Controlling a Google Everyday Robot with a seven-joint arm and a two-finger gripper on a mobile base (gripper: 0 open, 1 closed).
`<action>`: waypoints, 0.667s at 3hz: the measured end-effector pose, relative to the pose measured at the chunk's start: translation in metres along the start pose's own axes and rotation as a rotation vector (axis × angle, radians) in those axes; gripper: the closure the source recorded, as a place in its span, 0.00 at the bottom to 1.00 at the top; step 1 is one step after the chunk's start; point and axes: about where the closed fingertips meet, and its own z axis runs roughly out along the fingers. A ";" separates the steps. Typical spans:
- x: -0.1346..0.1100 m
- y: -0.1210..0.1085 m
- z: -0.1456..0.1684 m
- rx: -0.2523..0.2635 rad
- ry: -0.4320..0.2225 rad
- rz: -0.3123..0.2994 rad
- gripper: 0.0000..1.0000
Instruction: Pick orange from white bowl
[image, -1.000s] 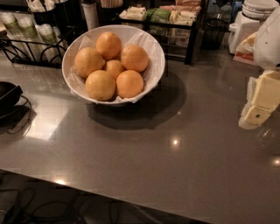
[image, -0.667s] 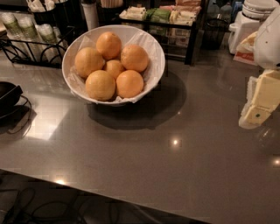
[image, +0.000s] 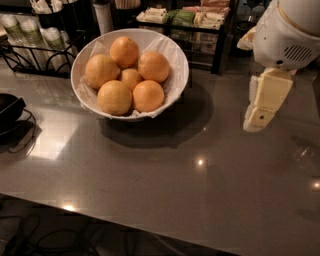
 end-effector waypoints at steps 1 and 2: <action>-0.032 -0.011 0.005 0.013 -0.018 -0.067 0.00; -0.032 -0.012 0.005 0.013 -0.018 -0.067 0.00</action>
Offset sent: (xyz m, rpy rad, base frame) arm 0.0112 0.0206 0.0036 -0.0037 -0.0190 0.0448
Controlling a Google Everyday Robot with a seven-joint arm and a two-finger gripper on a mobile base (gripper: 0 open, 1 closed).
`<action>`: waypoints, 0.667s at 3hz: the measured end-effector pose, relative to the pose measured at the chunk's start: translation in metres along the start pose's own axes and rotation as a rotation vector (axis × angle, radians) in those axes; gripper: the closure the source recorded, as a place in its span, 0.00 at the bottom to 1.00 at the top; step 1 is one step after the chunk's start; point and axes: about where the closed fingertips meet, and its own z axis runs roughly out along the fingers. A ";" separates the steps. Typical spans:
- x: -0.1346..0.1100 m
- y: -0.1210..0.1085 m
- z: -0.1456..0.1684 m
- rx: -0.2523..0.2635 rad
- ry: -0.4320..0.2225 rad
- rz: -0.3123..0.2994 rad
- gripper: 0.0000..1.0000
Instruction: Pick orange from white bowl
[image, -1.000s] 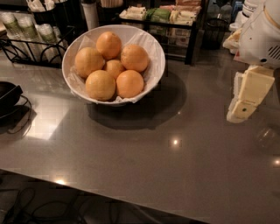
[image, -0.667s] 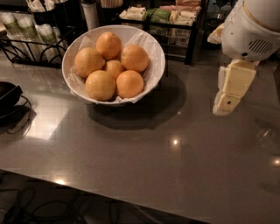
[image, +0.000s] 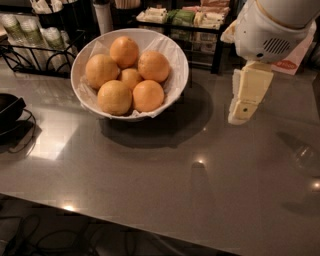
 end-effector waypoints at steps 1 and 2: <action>-0.008 -0.007 0.003 0.005 -0.024 -0.008 0.00; -0.027 -0.019 0.010 0.011 -0.061 -0.030 0.00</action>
Offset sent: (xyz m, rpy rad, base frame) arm 0.0429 0.0482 0.0000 0.0830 -0.0258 0.0840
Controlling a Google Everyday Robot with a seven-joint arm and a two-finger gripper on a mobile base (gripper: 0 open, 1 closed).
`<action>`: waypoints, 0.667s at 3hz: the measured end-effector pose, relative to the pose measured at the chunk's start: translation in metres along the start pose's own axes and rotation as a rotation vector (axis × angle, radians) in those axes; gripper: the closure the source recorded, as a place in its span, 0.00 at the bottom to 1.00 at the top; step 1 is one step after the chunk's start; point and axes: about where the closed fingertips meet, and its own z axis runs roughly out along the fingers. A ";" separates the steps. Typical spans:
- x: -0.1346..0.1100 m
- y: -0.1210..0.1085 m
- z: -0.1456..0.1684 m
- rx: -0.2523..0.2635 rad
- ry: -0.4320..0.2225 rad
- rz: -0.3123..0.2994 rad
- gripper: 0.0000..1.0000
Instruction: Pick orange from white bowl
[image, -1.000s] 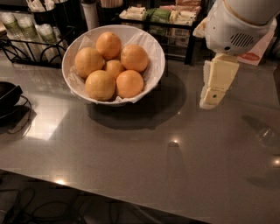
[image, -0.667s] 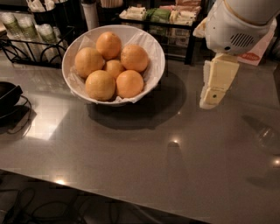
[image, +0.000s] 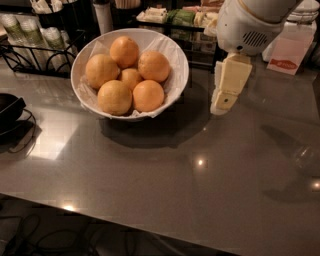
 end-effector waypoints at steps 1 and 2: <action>-0.029 -0.016 0.019 -0.011 -0.029 -0.051 0.00; -0.029 -0.016 0.019 -0.011 -0.030 -0.051 0.00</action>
Offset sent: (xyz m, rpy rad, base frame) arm 0.0288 0.0433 -0.0075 0.0125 -0.0006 0.0797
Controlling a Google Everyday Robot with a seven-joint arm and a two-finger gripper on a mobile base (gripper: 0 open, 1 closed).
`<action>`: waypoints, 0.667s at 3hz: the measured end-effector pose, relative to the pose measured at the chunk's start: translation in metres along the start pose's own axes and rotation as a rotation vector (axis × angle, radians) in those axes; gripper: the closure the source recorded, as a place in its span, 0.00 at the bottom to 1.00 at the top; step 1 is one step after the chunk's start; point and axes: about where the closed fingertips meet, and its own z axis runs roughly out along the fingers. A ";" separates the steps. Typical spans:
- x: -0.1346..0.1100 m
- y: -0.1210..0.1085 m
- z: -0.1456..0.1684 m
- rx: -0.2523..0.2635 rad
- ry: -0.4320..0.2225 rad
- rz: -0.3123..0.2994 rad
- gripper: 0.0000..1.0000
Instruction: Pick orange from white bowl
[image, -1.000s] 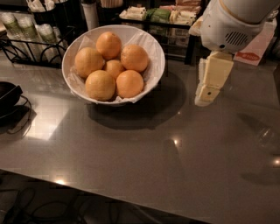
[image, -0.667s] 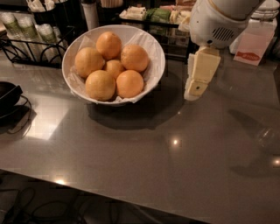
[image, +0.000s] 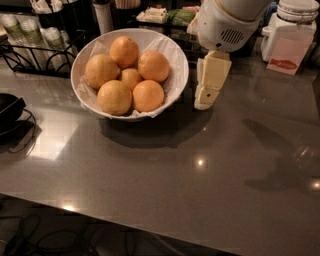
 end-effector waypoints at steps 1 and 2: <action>-0.002 -0.004 0.003 0.010 -0.023 -0.007 0.00; -0.010 -0.021 0.014 0.026 -0.053 -0.035 0.00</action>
Offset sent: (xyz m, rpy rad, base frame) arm 0.0463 0.0249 -0.0068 0.0679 -0.0609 0.0767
